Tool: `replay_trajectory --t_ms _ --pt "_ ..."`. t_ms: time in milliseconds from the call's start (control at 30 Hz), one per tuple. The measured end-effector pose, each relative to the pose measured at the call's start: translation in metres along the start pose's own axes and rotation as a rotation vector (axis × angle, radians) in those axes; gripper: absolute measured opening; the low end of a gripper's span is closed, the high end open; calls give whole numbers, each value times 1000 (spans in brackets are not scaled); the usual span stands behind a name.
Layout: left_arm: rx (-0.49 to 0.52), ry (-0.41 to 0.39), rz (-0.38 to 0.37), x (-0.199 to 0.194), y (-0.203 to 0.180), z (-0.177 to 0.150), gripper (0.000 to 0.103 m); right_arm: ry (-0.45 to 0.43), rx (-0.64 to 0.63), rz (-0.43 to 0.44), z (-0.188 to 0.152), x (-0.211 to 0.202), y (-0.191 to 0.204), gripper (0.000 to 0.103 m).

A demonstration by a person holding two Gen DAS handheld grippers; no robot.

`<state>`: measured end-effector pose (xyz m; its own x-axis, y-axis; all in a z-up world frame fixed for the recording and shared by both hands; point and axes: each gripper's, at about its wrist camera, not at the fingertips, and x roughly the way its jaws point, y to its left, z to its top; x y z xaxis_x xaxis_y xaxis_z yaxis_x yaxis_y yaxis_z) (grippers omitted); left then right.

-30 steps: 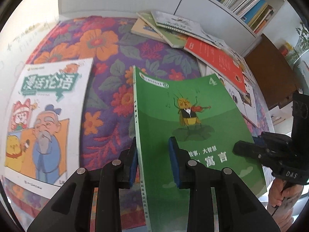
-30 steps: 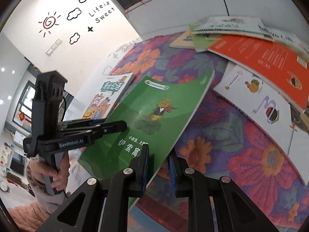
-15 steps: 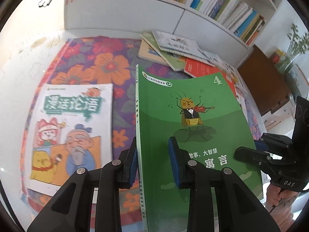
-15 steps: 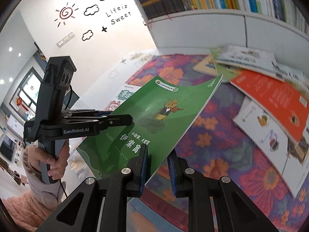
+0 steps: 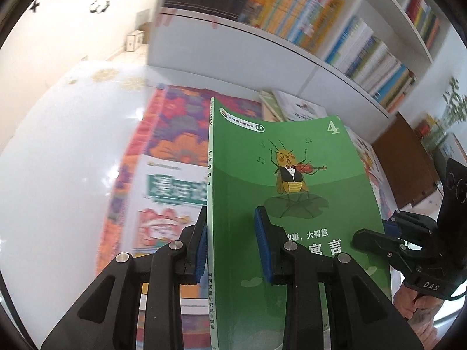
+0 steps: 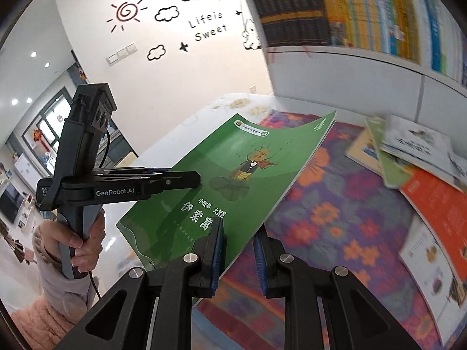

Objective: Organize books
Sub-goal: 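Lift the green book and carry it over the comic book, then lower the green book onto the comic book and open the left tool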

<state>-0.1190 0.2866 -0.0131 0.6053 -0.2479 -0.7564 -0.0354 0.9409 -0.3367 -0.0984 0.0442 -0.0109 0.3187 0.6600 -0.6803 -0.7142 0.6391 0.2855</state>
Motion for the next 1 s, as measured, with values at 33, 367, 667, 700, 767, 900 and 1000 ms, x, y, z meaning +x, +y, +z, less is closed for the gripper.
replay_trajectory --t_ms 33,367,667,700,767,900,1000 --pt "-9 -3 2 -1 7 1 27 2 -6 4 3 6 3 19" --pt "-88 40 24 34 64 -7 26 56 22 45 6 80 1 19" --pt "-131 111 51 69 84 -22 26 122 63 31 -14 123 -5 20" --pt "-131 108 52 69 86 -23 26 123 55 18 -15 126 -3 20" --pt "-117 107 65 68 86 -23 26 132 51 4 -16 130 -2 20" --pt "-104 115 92 68 85 -23 27 151 70 9 -19 138 -4 20" --pt "-76 118 127 70 81 -20 30 154 80 6 -19 141 -5 20"
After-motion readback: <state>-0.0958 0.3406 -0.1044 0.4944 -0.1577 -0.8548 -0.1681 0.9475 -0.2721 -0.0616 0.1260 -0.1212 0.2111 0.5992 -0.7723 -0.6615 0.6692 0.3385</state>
